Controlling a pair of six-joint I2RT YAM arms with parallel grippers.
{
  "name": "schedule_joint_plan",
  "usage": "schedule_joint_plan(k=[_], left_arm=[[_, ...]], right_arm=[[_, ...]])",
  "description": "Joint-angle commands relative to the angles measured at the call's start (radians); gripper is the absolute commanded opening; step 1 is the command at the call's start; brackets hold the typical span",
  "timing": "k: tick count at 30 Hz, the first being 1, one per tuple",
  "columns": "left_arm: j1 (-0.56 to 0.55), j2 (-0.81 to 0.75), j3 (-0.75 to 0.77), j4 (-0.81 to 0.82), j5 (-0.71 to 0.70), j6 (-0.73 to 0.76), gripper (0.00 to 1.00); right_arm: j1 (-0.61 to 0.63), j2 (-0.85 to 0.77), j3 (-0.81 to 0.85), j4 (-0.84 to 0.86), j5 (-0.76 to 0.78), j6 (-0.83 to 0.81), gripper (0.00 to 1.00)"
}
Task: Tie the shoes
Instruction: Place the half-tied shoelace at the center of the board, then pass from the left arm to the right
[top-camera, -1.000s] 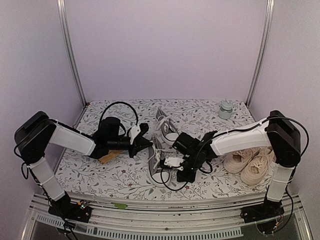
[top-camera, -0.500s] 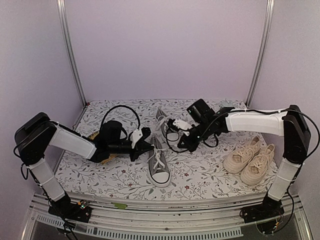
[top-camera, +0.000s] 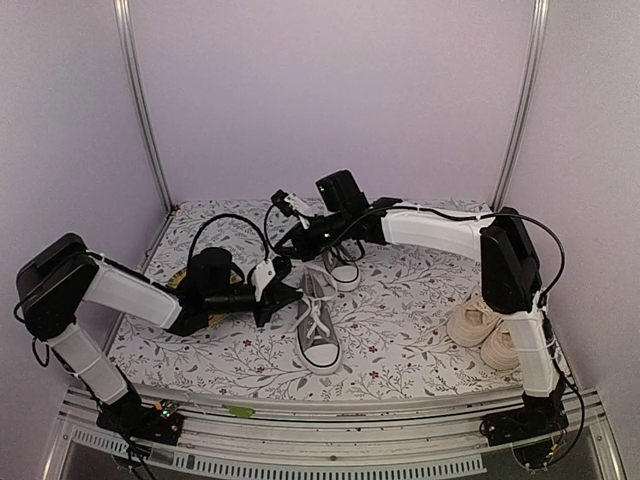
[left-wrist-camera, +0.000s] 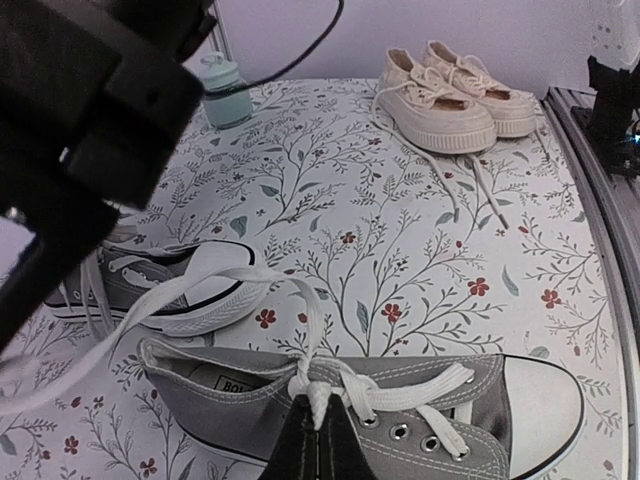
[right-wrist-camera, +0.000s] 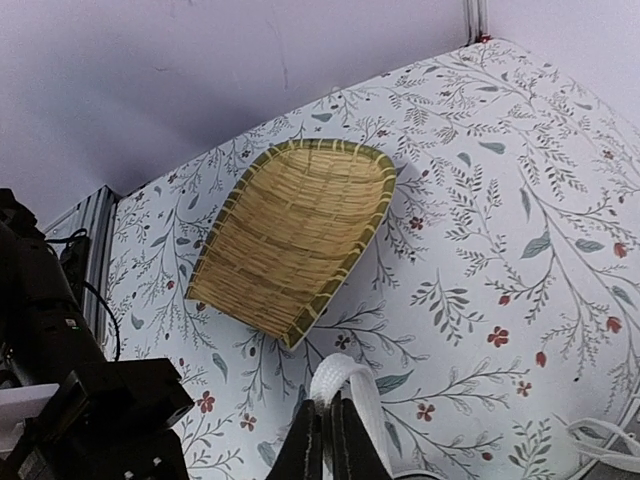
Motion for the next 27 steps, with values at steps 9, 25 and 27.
schedule_joint_plan(k=[9, 25, 27], left_arm=[[-0.016, -0.011, -0.020, 0.096, 0.016, -0.045, 0.00], [-0.013, 0.017, 0.015, 0.079, -0.006, -0.060, 0.00], [-0.012, 0.020, 0.019, 0.075, -0.007, -0.061, 0.00]], right_arm=[[-0.013, -0.058, 0.016, -0.090, -0.059, -0.018, 0.46], [-0.025, -0.279, -0.553, 0.198, -0.171, -0.311, 0.37], [-0.020, -0.260, -0.563, 0.222, -0.180, -0.308, 0.37]])
